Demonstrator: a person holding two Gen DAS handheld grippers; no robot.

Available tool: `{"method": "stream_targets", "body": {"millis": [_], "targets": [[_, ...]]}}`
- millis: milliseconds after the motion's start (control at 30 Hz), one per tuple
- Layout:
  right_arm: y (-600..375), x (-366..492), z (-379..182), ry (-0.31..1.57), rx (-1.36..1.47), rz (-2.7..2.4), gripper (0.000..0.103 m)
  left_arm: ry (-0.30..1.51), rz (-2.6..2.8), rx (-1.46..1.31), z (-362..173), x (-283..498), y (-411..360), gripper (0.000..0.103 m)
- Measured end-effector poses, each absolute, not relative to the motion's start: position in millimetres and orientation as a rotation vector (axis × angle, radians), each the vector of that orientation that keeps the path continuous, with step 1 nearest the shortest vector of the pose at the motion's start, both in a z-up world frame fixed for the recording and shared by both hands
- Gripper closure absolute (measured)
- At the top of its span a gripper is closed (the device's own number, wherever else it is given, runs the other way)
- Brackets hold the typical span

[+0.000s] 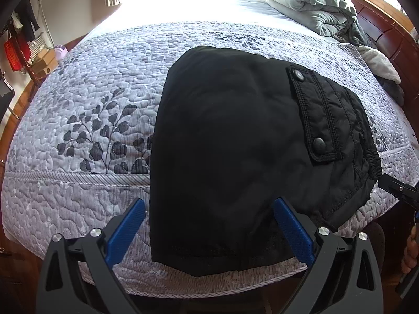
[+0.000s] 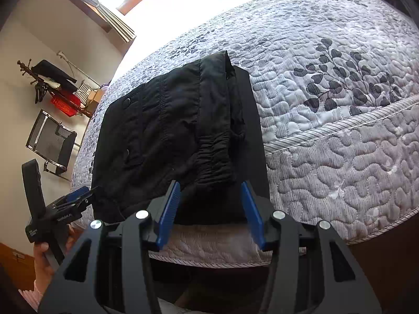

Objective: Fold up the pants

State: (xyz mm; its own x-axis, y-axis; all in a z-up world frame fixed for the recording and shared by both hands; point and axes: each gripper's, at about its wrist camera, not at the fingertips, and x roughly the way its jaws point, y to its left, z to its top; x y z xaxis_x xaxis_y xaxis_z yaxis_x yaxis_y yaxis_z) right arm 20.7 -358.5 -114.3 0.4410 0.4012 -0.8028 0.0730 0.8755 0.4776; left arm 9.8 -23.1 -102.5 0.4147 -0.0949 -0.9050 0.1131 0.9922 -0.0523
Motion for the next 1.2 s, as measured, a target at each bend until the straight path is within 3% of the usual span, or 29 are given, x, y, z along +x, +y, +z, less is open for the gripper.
{"method": "stream_targets", "body": {"millis": [133, 200, 300, 667, 833, 933, 1000, 1200], "targets": [[-354, 26, -123, 1.126, 0.518, 0.218, 0.056, 1.145, -0.134, 0.001, -106, 5, -20, 0.004], [-351, 27, -127, 1.133, 0.521, 0.222, 0.070, 1.149, -0.132, -0.010, -108, 3, -17, 0.004], [-350, 26, -128, 1.132, 0.520, 0.222, 0.077, 1.154, -0.130, -0.035, -111, 1, -14, 0.004], [-344, 23, -131, 1.162, 0.456, 0.183, 0.083, 1.141, -0.133, -0.031, -114, 1, -30, 0.004], [-340, 23, -131, 1.172, 0.438, 0.179, 0.082, 1.141, -0.140, -0.029, -116, 1, -29, 0.004], [-339, 21, -122, 1.152, 0.441, 0.179, 0.074, 1.144, -0.152, -0.033, -113, -1, -27, 0.004], [-341, 16, -115, 1.132, 0.427, 0.177, 0.059, 1.149, -0.168, -0.042, -110, -2, -24, 0.004], [-349, 3, -99, 1.099, 0.427, 0.157, 0.056, 1.137, -0.194, -0.071, -99, -10, -18, 0.004]]}}
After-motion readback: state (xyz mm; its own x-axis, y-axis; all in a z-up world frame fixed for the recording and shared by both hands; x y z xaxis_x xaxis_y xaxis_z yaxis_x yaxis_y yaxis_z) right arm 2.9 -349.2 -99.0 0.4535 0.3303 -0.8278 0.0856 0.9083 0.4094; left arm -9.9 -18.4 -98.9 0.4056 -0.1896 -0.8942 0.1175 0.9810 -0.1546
